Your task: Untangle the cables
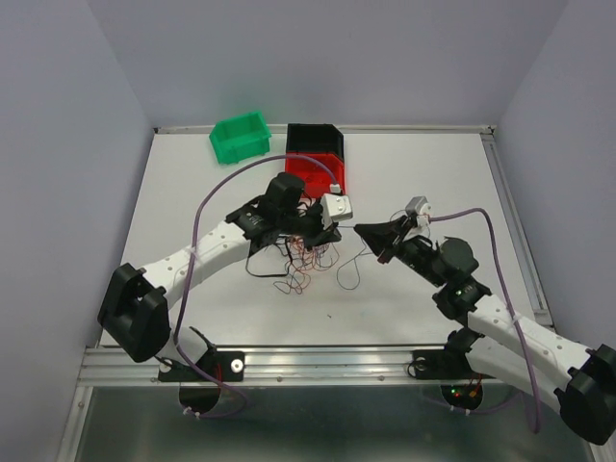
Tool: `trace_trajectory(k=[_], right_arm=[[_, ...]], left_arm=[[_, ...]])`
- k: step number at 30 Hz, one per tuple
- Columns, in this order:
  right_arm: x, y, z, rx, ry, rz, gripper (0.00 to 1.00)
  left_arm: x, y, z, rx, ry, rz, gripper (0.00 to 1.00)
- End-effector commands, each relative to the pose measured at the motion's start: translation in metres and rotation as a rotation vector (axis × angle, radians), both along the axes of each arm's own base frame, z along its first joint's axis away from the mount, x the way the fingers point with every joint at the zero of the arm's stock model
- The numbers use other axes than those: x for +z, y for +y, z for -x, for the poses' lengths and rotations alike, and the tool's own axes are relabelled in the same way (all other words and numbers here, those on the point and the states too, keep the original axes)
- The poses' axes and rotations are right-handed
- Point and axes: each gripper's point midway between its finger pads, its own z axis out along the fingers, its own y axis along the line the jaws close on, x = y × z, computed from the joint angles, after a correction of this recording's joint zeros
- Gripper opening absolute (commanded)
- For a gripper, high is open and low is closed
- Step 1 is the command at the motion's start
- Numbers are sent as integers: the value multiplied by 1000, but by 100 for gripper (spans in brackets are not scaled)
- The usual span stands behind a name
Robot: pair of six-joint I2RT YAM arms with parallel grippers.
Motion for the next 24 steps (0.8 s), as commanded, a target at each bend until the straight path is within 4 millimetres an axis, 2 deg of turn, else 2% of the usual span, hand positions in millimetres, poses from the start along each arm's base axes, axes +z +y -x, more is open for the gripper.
trace_trajectory(k=[1,2,6,7,8,11,14,16,19,22,24], right_arm=[[32,-35,-13,-195,-65,-128,1],[33,-46,-18,-258,-60,-157,1],[61,-80,-23,-420,-107,-247,1],[64,-87,-26,-463,-110,-249,1],[77,-91,-27,-487,-137,-242,1],[87,-105,-34,-574,-133,-230,1],[108,-123,-34,-662,-154,-265,1],[122,-133,-31,-697,-154,-321,1],[143,-162,-23,-795,-144,-454,0],[161,-189,-10,-867,-138,-576,1],[183,-208,4,-902,-162,-644,1]], left_arm=[[16,10,-9,50,-39,12,9],[15,9,-10,51,-42,12,17],[4,8,-17,70,-37,-10,26],[-2,8,-20,80,-31,-24,28],[-3,8,-22,84,-29,-29,28],[-12,8,-27,101,-25,-53,29],[-21,10,-38,141,-39,-82,27],[-26,11,-44,164,-42,-99,25],[-47,13,-53,193,-32,-155,24],[-58,16,-64,229,-39,-197,25],[-71,22,-73,277,-36,-248,25]])
